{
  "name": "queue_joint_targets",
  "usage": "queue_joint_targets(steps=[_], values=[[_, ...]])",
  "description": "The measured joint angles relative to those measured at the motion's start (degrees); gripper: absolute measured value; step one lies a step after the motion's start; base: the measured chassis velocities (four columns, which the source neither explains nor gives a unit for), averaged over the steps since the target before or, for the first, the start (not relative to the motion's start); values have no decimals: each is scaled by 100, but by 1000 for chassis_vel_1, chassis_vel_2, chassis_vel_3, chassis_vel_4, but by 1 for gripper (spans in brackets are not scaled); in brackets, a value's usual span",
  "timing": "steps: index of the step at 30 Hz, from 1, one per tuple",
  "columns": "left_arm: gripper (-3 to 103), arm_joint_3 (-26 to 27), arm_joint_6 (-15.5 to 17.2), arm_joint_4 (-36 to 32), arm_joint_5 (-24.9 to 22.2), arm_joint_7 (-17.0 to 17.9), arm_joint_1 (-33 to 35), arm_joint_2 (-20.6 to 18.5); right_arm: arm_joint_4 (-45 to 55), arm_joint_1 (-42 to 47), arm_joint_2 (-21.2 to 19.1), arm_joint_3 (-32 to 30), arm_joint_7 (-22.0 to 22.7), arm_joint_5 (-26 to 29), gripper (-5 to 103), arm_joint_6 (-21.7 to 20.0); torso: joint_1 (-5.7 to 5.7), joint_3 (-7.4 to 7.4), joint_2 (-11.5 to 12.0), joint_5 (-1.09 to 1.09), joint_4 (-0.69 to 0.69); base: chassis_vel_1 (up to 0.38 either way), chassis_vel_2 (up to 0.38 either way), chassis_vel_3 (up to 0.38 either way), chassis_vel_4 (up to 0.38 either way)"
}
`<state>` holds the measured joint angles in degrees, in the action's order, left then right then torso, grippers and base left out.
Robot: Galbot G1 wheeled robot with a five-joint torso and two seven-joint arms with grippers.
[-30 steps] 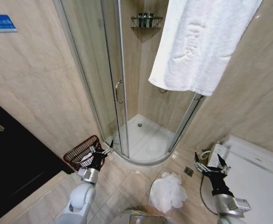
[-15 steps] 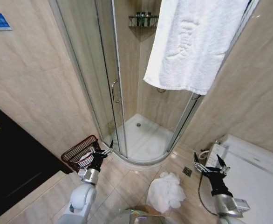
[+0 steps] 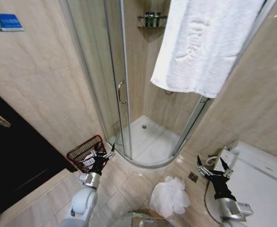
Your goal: Discard the used towel into the hamper.
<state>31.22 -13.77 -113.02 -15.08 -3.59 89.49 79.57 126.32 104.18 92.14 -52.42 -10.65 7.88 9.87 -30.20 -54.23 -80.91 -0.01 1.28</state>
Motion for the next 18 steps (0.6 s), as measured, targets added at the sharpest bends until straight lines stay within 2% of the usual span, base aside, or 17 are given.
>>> queue_joint_targets(steps=[10,18], values=[[100,-50,16,-2,29,36,-36,10,20,42,0,-16,-2,16,100,-19,-6,-4,-5,1,-1,0,0,0,0],[100,-70,25,-2,48,38,-52,18,-10,44,0,-21,8,24,100,-15,-5,-5,-11,0,-1,82,-76,-88,70]])
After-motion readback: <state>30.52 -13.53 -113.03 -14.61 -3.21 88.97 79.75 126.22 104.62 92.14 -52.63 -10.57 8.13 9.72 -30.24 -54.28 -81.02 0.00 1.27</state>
